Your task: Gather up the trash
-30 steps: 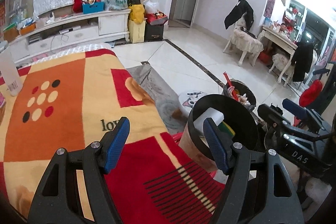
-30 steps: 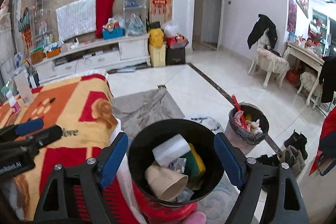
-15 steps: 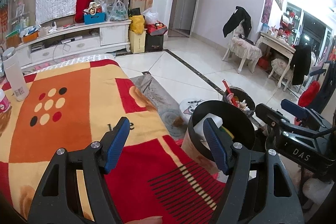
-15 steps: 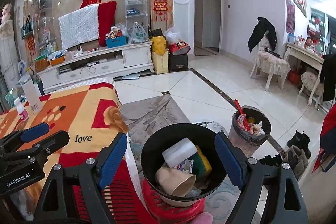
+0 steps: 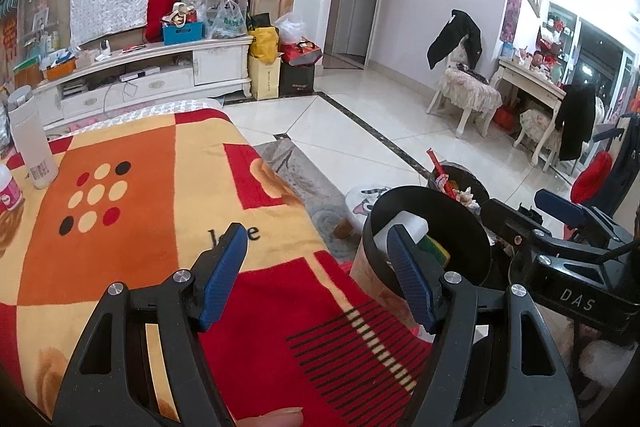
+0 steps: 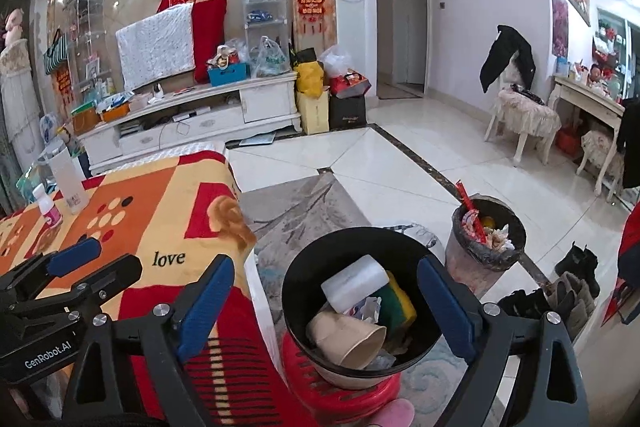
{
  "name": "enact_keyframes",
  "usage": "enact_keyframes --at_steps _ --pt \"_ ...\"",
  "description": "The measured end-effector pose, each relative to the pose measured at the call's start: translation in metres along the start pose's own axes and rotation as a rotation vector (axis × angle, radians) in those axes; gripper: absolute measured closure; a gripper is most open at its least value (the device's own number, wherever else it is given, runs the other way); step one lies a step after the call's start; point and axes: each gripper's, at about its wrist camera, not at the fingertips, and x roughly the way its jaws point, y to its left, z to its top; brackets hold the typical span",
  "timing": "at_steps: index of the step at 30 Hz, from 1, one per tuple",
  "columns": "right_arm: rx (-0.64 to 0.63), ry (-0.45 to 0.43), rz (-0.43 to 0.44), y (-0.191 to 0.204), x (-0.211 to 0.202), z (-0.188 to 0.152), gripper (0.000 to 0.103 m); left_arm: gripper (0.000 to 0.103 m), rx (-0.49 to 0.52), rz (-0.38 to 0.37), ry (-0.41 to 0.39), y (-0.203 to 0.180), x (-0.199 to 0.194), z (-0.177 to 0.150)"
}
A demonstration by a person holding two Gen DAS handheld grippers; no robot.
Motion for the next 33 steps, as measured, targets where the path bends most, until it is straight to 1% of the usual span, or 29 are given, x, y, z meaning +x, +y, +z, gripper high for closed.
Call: enact_keyframes --at_steps 11,33 --pt "0.013 -0.004 -0.004 -0.0018 -0.0022 -0.0002 0.012 0.031 -0.003 -0.003 0.004 0.0003 -0.0001 -0.0016" --pt "0.031 -0.004 -0.006 -0.0065 -0.0042 0.002 0.012 0.031 0.033 -0.004 0.001 -0.0085 -0.0014 -0.0062"
